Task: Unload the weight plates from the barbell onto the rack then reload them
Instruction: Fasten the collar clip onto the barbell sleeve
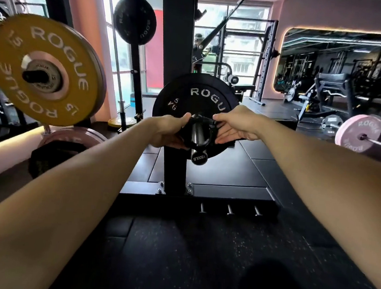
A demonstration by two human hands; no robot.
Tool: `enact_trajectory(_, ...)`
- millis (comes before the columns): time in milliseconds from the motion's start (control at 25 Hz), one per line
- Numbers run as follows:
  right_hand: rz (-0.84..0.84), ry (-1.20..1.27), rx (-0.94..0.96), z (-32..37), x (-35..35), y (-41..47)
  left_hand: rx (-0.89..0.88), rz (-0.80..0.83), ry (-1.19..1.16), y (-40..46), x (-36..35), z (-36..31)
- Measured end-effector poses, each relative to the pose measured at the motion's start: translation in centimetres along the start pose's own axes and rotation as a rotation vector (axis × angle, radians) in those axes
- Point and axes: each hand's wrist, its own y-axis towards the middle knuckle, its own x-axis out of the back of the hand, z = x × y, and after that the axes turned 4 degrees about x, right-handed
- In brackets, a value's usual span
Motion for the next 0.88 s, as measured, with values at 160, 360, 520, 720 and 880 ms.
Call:
enact_trajectory(160, -0.014, -0.028, -0.127, -2.7, -1.9, -0.4, 0.111, -0.04, -0.172, 0.5, -1.8, 3.4)
enact_trajectory(360, -0.066, -0.018, -0.17, -5.6, -3.2, 0.4, 0.123, -0.123, -0.206, 2.8, -3.7, 6.2)
enact_trajectory(520, -0.139, 0.026, -0.156, -7.4, -3.4, 2.2, 0.055, -0.205, -0.25, 5.1, -4.6, 7.4)
enact_trajectory(720, -0.198, 0.087, -0.151, -8.4, -2.9, 6.1, 0.022, -0.252, -0.246, 9.3, -4.0, 6.7)
enact_trajectory(880, -0.231, 0.093, -0.145, -8.8, -2.1, 11.1, 0.017, -0.276, -0.182, 14.0, -2.9, 5.6)
